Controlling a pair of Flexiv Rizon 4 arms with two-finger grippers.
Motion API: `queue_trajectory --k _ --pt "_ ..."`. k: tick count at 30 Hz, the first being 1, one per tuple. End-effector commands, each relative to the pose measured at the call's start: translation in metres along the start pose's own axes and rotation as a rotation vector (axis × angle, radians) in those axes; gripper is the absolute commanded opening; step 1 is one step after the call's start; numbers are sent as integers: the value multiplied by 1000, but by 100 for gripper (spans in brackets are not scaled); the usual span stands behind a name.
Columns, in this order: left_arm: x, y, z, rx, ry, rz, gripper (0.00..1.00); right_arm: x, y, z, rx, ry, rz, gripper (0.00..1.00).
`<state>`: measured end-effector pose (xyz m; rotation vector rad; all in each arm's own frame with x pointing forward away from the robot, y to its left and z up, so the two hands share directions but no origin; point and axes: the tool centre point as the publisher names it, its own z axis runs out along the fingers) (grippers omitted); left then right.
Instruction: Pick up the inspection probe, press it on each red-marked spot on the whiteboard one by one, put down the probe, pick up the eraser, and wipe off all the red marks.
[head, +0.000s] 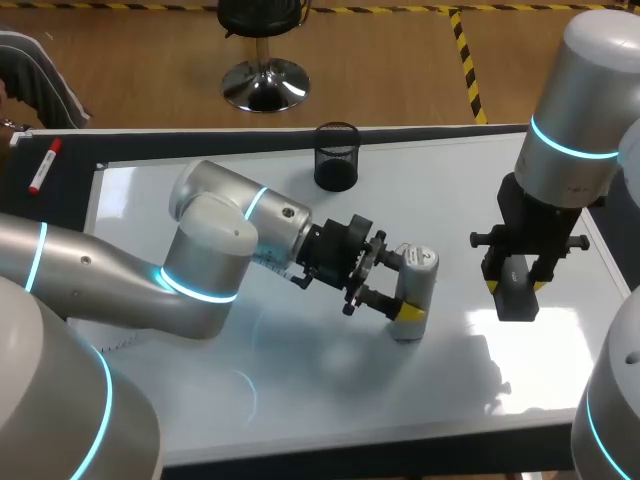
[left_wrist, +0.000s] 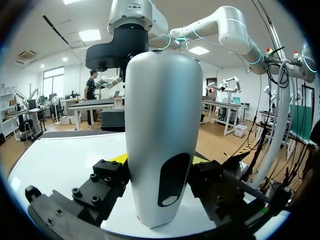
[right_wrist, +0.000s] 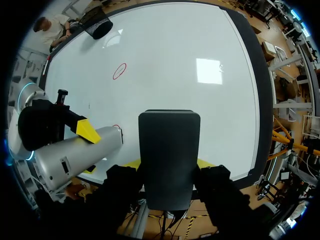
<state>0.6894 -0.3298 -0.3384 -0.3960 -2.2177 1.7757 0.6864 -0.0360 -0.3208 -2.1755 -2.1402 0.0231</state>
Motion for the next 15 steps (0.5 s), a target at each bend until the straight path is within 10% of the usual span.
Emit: queue_trajectory --k 1,15 --pt "4 10 4 10 2 10 0 -1 0 -1 0 2 -2 0" --pt "6 0 5 39 -3 29 0 -1 0 -1 0 2 -2 0"
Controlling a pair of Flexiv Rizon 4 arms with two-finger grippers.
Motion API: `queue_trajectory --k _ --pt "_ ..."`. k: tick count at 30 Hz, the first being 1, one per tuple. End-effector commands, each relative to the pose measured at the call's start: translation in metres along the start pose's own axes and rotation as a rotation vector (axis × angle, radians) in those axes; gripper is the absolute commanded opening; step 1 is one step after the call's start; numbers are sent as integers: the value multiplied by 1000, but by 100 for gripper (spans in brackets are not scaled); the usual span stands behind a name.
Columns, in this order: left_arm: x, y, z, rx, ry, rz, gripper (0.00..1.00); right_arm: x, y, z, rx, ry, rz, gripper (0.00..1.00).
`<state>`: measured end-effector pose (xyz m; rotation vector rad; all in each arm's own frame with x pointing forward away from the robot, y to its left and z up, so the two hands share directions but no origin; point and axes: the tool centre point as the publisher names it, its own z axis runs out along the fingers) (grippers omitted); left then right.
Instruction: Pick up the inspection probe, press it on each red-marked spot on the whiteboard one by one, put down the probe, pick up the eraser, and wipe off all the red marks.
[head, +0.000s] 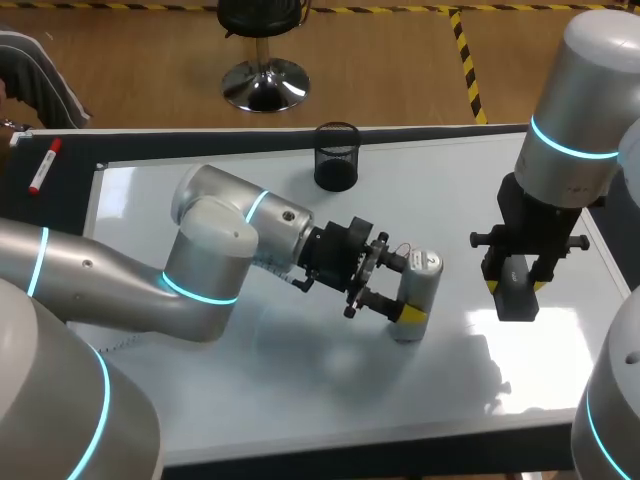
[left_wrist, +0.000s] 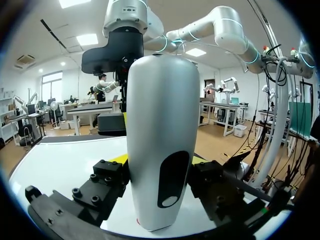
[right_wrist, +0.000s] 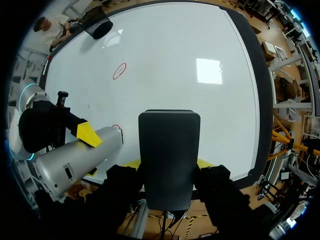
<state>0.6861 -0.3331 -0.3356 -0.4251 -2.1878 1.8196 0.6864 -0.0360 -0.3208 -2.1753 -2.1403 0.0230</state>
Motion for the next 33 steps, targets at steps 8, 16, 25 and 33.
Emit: queue_trajectory --k 8,16,25,33 --pt "6 -6 -3 34 -29 10 0 -1 0 -1 0 2 -2 0" --pt "6 -20 -9 39 -41 23 0 -1 0 -1 0 2 -2 0" --pt "5 -32 -12 46 -52 45 0 -1 0 -1 0 2 -2 0" --pt "5 -38 -14 37 -53 49 0 -1 0 -1 0 2 -2 0"
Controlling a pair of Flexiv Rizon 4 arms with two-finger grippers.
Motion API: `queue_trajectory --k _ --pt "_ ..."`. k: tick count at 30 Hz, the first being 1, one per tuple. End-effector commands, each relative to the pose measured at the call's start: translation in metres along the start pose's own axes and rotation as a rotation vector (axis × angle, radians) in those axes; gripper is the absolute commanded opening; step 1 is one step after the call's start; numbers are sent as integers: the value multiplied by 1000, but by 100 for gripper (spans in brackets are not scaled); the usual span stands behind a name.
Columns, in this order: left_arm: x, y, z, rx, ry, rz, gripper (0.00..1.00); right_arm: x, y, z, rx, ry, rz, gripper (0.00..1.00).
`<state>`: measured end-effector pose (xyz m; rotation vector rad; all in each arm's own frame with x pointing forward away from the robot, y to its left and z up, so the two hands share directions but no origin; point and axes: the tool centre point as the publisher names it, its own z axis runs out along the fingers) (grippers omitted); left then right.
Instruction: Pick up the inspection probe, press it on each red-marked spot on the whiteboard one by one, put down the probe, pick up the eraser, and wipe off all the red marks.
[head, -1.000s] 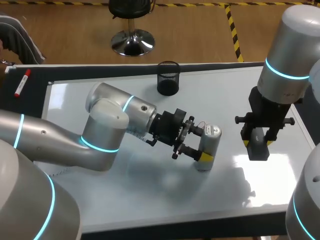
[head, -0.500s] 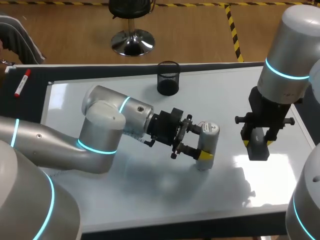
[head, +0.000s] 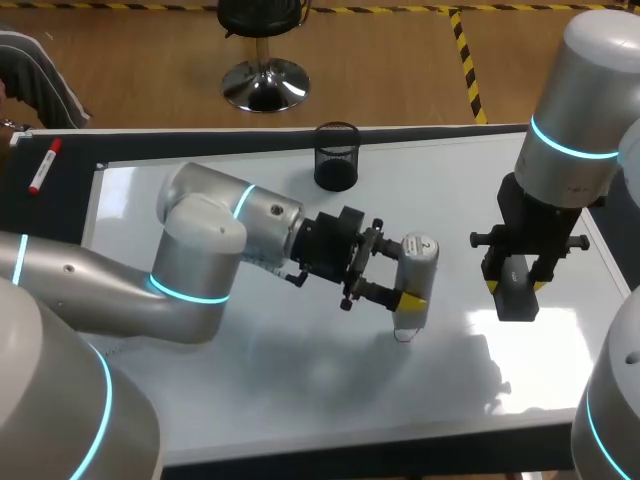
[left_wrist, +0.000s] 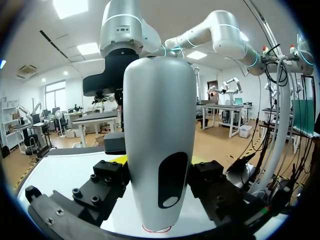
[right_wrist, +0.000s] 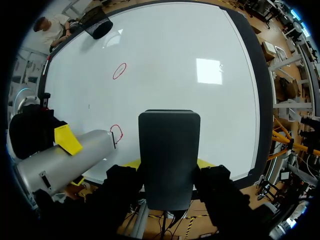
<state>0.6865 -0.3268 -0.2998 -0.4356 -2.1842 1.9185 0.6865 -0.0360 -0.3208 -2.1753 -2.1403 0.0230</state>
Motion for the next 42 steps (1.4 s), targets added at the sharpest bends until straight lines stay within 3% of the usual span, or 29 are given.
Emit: queue_trajectory --k 1,17,42 --pt "2 -4 -2 -8 -5 -2 0 -1 0 -1 0 2 -2 0" --pt "6 -8 -14 -2 -21 -9 0 -1 0 -1 0 2 -2 0" --pt "25 -19 -83 -13 -104 -22 0 -1 0 -1 0 2 -2 0"
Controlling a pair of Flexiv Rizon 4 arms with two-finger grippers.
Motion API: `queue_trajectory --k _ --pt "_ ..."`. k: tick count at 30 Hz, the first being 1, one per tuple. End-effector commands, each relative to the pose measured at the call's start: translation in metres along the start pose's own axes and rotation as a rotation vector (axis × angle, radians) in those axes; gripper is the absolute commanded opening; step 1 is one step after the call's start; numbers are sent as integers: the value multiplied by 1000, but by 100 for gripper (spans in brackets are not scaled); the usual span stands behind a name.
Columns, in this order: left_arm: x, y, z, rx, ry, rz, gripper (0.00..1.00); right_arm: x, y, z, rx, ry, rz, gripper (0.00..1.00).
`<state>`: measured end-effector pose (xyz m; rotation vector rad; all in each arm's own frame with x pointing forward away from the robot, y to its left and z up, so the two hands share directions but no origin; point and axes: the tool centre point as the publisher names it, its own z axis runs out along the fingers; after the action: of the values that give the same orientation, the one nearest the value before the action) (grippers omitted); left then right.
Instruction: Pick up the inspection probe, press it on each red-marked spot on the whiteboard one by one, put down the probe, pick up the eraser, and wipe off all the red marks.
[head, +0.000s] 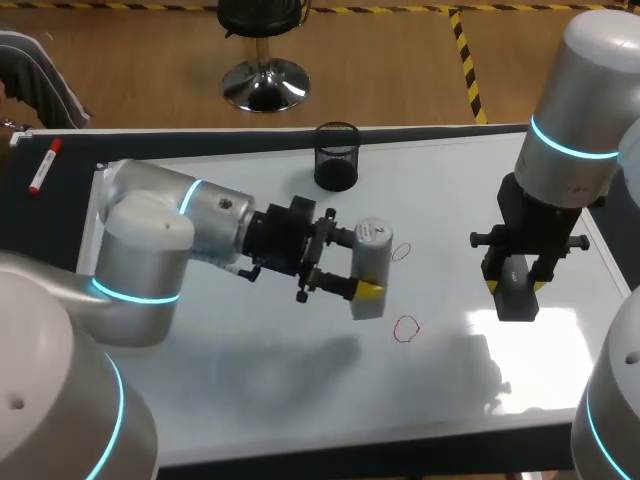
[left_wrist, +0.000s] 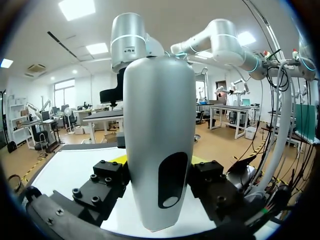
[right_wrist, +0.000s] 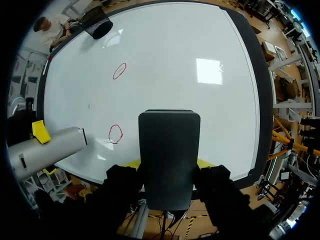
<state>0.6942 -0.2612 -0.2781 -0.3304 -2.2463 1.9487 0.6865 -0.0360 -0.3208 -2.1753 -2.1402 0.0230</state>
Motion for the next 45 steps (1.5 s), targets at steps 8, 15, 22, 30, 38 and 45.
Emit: queue_trajectory --k 8,15,22,30,38,45 --pt "15 -5 -43 -7 -34 -3 0 -1 0 -1 0 2 -2 0" --pt "24 -5 -71 2 -76 -6 0 -1 0 -1 0 2 -2 0" --pt "35 -3 -96 4 -113 -14 0 -1 0 -1 0 2 -2 0" --pt "52 -4 -121 15 -161 -11 0 -1 0 -1 0 2 -2 0" --pt "62 -4 -134 6 -178 -12 0 -1 0 -1 0 2 -2 0" --pt "67 0 -145 3 -198 -14 0 -1 0 -1 0 2 -2 0"
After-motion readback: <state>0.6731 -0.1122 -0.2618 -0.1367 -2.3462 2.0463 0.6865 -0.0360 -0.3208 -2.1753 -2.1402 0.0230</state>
